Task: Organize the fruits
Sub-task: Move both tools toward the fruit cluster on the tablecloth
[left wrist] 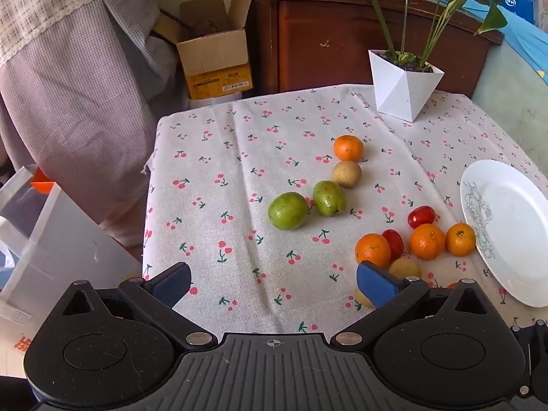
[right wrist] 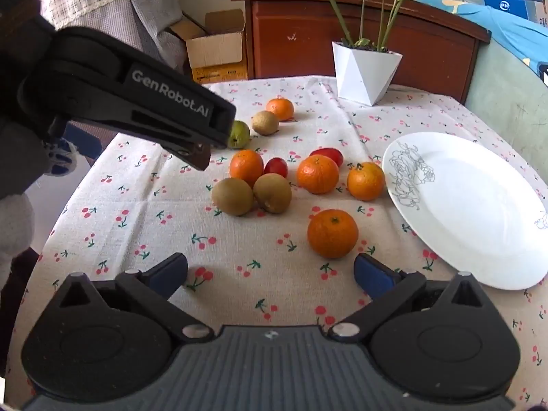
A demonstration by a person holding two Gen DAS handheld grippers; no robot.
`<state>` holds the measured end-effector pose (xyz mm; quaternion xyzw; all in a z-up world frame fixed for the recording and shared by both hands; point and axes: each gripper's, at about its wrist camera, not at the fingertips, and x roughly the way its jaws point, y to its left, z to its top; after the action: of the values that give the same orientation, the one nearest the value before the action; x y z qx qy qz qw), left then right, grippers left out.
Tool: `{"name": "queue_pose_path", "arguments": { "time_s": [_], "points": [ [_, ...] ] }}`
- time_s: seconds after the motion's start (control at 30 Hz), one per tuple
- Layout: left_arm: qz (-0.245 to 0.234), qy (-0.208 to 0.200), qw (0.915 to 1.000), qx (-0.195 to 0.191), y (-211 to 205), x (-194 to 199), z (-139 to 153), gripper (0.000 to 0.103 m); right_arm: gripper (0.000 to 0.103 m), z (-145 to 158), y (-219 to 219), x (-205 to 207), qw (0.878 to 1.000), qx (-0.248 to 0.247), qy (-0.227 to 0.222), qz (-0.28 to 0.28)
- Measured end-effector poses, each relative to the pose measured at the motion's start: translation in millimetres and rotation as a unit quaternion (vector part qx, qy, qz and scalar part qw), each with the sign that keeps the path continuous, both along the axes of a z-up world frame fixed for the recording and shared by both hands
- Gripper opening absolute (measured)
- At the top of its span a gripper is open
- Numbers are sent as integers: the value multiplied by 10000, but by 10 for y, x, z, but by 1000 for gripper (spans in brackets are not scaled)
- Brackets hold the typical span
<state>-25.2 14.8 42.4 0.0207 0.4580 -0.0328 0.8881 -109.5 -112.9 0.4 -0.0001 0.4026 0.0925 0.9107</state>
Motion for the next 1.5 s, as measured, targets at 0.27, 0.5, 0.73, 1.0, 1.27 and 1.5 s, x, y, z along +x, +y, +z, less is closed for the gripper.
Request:
{"name": "queue_pose_path", "arguments": {
  "time_s": [0.27,0.5,0.73,1.0,1.27,1.5],
  "points": [
    [-54,-24,10000,1,97,-61,171,103,102,243,-195,-32,9979,130,229,-585],
    [40,-160,9999,21,232,-164,285,103,102,463,-483,48,9881,517,268,-1422],
    [46,-99,9999,78,244,-208,222,103,101,426,-443,154,9815,423,404,-1825],
    [34,-97,9997,211,223,-237,195,103,101,431,-380,243,9804,448,481,-1859],
    [38,-93,9997,210,226,-240,183,103,101,421,-367,273,9805,391,555,-1844],
    [18,-91,9998,198,207,-234,176,103,99,420,-357,276,9806,321,537,-1858]
  ]
}}
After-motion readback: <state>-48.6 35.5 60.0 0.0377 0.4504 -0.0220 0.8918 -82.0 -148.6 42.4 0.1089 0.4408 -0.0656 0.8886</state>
